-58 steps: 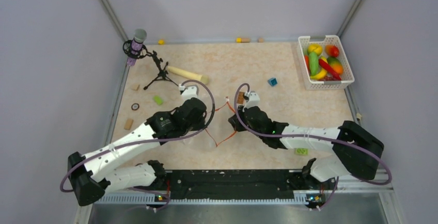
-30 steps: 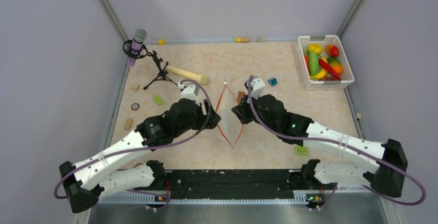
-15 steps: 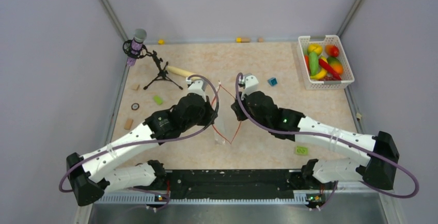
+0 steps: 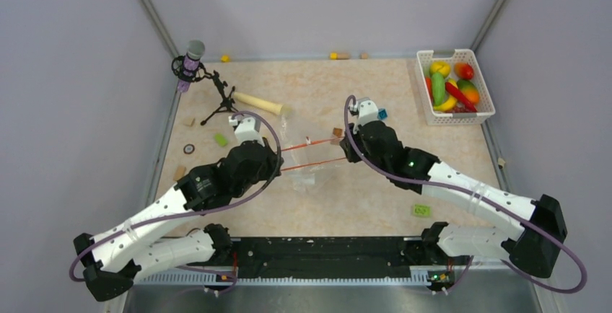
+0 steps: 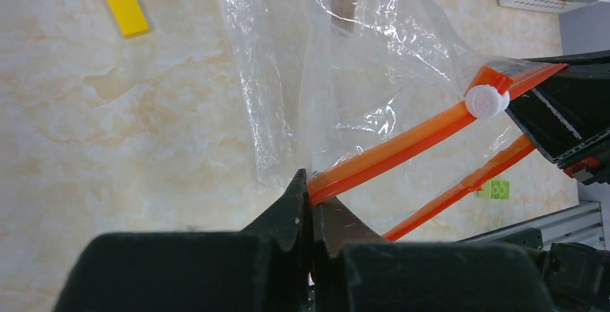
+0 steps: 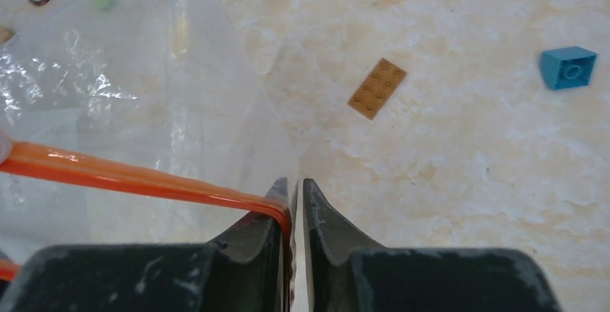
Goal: Place the food in the zip-top bag and seal the zipper
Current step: Open the zipper of the food storage bag.
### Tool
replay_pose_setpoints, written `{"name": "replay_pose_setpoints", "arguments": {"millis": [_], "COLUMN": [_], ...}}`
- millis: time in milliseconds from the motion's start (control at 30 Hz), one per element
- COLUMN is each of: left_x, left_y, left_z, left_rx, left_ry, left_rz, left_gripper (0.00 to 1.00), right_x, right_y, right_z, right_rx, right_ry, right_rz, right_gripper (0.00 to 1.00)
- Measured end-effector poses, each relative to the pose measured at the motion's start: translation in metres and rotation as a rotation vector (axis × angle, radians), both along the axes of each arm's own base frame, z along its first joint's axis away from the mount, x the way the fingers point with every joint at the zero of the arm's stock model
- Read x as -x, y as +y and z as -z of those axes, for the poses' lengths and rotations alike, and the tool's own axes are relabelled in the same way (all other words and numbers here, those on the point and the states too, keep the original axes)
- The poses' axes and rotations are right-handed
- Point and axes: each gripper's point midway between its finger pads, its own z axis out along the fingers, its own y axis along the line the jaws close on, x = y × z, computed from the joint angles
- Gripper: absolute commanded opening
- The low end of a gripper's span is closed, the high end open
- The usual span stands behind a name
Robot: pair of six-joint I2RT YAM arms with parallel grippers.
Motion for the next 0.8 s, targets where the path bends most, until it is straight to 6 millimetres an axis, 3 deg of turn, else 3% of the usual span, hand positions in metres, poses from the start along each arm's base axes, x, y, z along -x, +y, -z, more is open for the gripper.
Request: {"name": "replay_pose_setpoints", "arguments": {"millis": [133, 300, 433, 600, 700, 800], "left_x": [0.0, -0.004, -0.009, -0.013, -0.015, -0.014], "left_y": [0.011, 0.026, 0.031, 0.035, 0.035, 0.037], "left_z": [0.006, 0.019, 0.017, 0.014, 0.013, 0.014], "left_rx": [-0.009, -0.102, -0.161, -0.19, -0.185, -0.181], "left_ry": [-0.038, -0.038, -0.033, -0.052, -0.066, -0.076], "left_rz": [-0.015, -0.044, -0.063, -0.082, -0.082, -0.078], "left_gripper": [0.0, 0.0, 0.0, 0.0, 0.0, 0.0], "right_x": [0.006, 0.021, 0.041, 0.061, 0.073, 0.087], "right_y": [0.012, 0.028, 0.047, 0.063, 0.065, 0.061], "right_z": [0.007, 0.011, 0.001, -0.024, -0.045, -0.079], "right_rx": [-0.016, -0.035, -0.078, -0.133, -0.168, -0.23], "right_ry": [0.002, 0.021, 0.012, -0.023, -0.071, -0.158], "right_rz": [-0.142, -0.35, -0.531, -0.697, -0.772, -0.814], "right_gripper": [0.54, 0.81, 0.91, 0.96, 0.96, 0.97]}}
